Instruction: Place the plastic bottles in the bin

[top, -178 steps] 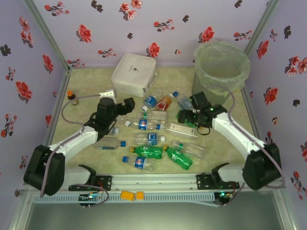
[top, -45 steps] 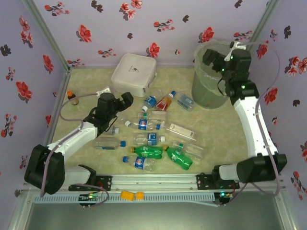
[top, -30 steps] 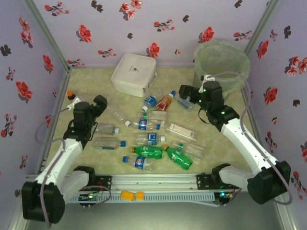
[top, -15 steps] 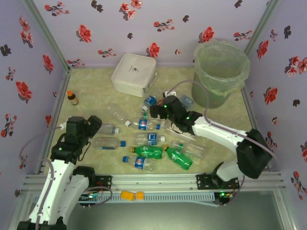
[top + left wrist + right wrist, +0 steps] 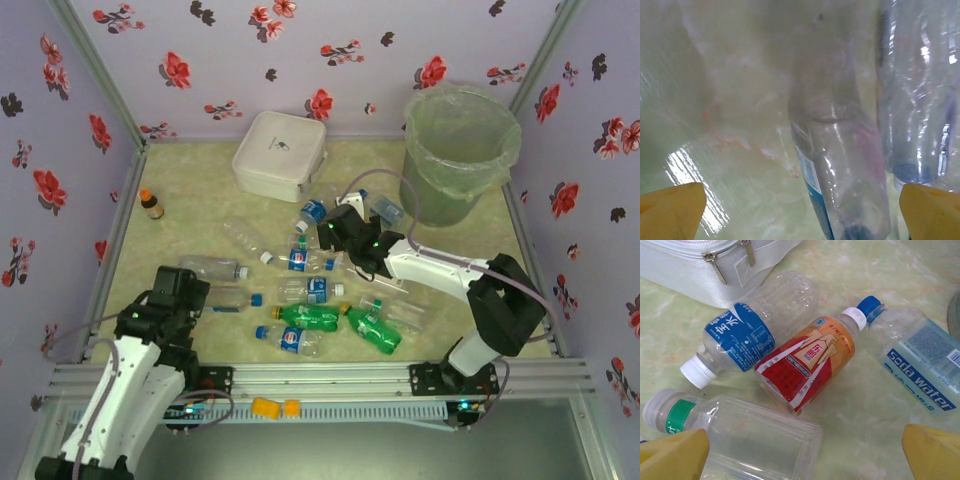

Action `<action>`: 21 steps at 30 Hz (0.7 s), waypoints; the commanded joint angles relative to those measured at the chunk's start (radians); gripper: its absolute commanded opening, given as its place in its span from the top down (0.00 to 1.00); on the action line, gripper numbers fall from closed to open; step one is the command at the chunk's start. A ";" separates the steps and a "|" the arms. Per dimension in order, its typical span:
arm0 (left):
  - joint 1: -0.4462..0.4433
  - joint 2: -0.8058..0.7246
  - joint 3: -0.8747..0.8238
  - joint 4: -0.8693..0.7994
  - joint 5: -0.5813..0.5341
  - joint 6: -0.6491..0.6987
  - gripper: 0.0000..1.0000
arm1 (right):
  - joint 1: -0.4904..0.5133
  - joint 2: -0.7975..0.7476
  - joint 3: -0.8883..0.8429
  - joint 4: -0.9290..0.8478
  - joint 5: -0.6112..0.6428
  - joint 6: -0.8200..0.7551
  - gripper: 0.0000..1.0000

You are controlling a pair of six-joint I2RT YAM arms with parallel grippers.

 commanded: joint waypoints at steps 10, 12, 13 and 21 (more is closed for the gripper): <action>-0.188 0.454 0.034 0.267 -0.054 -0.337 0.00 | 0.003 0.000 0.010 -0.059 -0.007 -0.024 0.00; -0.195 0.505 0.043 0.282 -0.062 -0.347 0.01 | 0.006 0.006 0.013 -0.064 -0.010 -0.035 0.00; -0.195 0.529 0.046 0.297 -0.064 -0.348 0.01 | 0.007 0.005 0.010 -0.060 -0.013 -0.042 0.00; -0.200 0.608 0.053 0.339 -0.071 -0.352 0.10 | 0.009 -0.038 -0.002 -0.071 -0.033 -0.067 0.00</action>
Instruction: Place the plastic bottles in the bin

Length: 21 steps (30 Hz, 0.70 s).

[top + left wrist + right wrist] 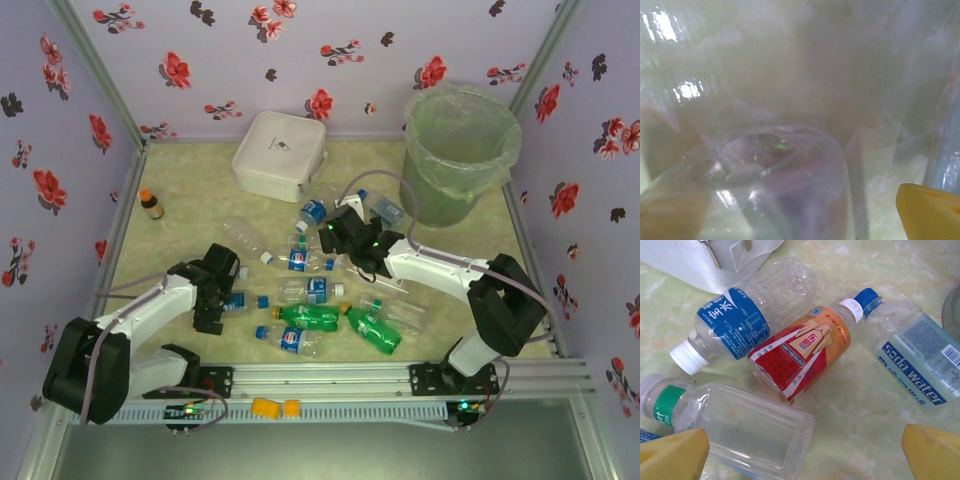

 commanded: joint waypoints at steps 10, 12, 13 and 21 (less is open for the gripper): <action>-0.006 -0.068 -0.007 0.061 -0.123 -0.013 0.41 | 0.007 -0.082 -0.030 0.036 -0.075 -0.041 0.00; -0.006 -0.107 -0.014 0.065 -0.157 -0.007 0.49 | 0.007 -0.093 -0.030 0.034 -0.091 -0.045 0.00; -0.006 -0.131 -0.021 0.073 -0.171 0.000 0.53 | 0.008 -0.104 -0.032 0.035 -0.100 -0.048 0.00; -0.009 -0.336 -0.040 0.161 -0.248 0.156 0.66 | 0.007 -0.232 -0.058 0.058 -0.240 -0.113 0.00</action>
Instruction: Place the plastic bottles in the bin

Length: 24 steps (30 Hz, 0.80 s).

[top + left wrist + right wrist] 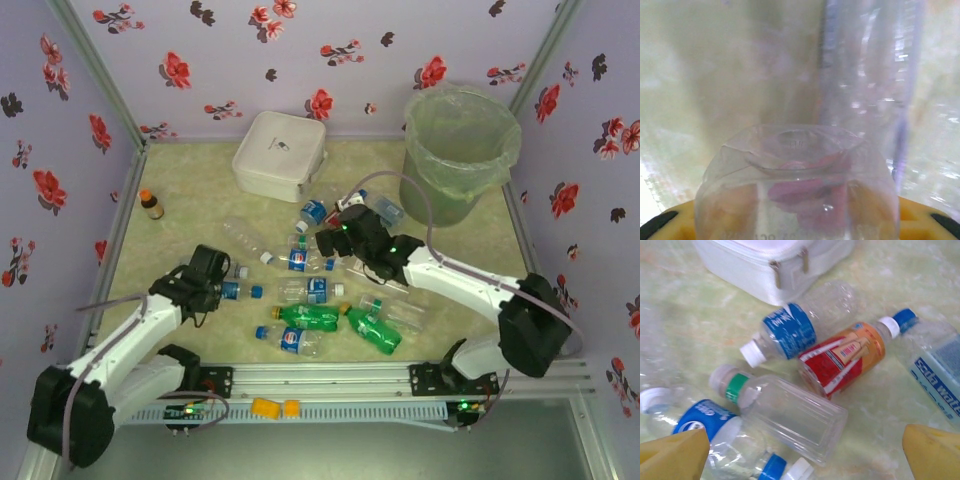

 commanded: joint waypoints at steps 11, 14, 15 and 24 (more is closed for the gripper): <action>-0.044 -0.102 0.144 0.404 -0.094 0.565 0.67 | -0.021 -0.260 0.004 -0.127 -0.071 -0.094 0.00; -0.083 0.017 0.197 0.567 -0.045 0.658 0.67 | -0.049 -0.317 0.010 -0.180 -0.088 -0.084 0.00; -0.094 0.059 0.224 0.604 -0.031 0.683 0.67 | -0.060 -0.334 0.015 -0.202 -0.105 -0.079 0.00; -0.207 0.473 0.530 0.798 0.119 0.919 0.66 | -0.142 -0.510 -0.007 -0.279 -0.268 -0.072 0.00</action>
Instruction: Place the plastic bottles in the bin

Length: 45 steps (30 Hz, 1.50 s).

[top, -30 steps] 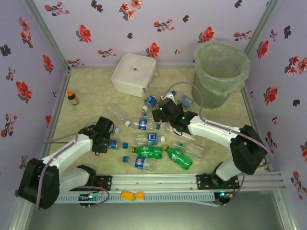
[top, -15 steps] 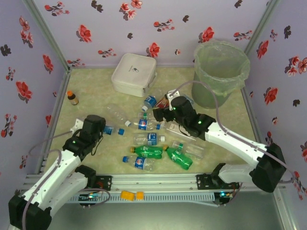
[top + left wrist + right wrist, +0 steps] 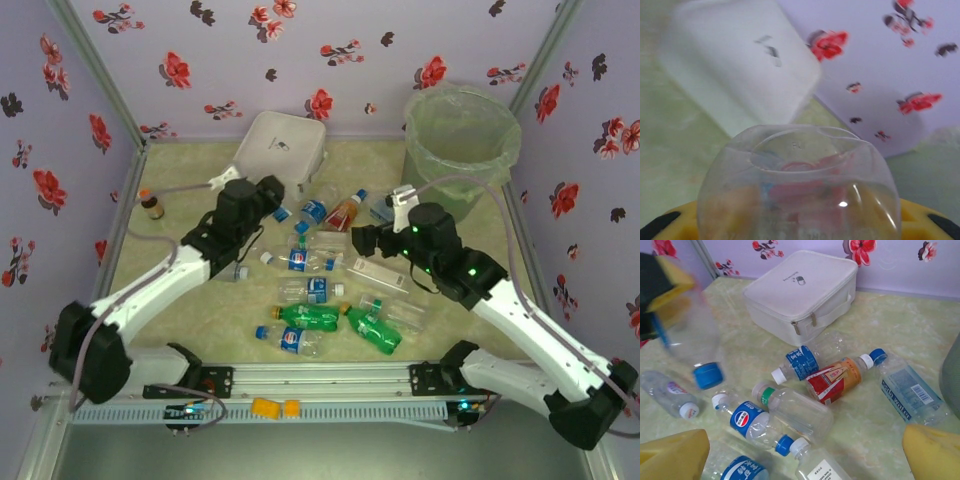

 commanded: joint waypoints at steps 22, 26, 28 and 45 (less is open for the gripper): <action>-0.107 0.187 0.119 0.234 0.498 0.058 0.63 | -0.083 0.237 0.000 0.261 -0.408 0.004 0.05; -0.110 0.159 0.080 0.256 0.503 0.045 0.62 | -0.083 0.270 -0.014 0.290 -0.366 0.007 0.07; -0.113 0.150 0.069 0.258 0.510 0.041 0.62 | -0.084 0.291 -0.010 0.297 -0.350 0.008 0.08; -0.092 0.110 0.017 0.280 0.534 0.051 0.01 | -0.096 0.341 0.005 0.346 -0.391 0.062 0.52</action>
